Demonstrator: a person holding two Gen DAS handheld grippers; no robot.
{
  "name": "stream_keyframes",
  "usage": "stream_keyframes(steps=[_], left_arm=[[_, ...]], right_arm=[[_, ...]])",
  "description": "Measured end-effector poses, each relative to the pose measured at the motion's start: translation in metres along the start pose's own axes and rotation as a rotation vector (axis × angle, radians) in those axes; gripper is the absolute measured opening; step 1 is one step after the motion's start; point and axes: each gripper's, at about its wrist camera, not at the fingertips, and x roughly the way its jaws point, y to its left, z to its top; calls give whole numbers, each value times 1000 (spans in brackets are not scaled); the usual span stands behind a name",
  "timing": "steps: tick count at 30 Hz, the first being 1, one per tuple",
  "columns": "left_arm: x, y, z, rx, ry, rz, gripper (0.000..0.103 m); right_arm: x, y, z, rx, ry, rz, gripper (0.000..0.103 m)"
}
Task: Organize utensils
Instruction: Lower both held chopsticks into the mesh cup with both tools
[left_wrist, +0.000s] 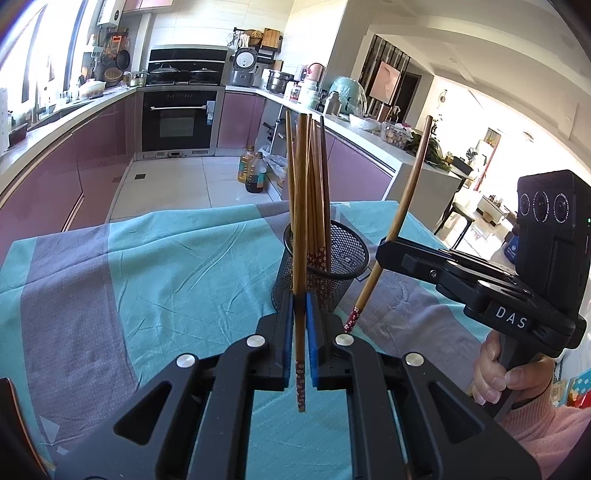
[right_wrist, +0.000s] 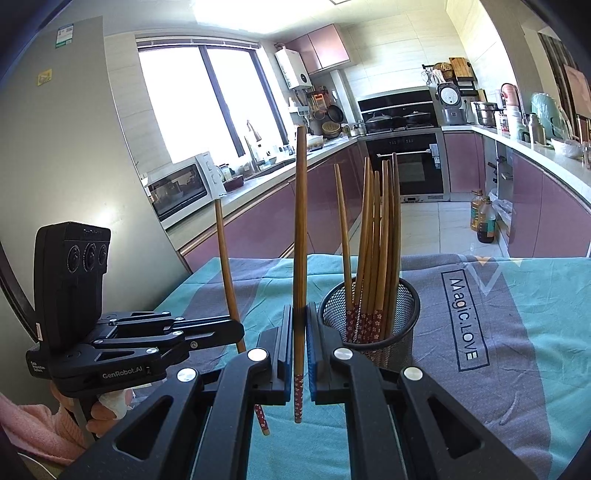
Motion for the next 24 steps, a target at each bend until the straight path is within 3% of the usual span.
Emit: stream_keyframes(steps=[24], left_arm=[[-9,-8,14,27,-35,-13,8]], right_arm=[[-9,0,15,-24,-39,-7,6]])
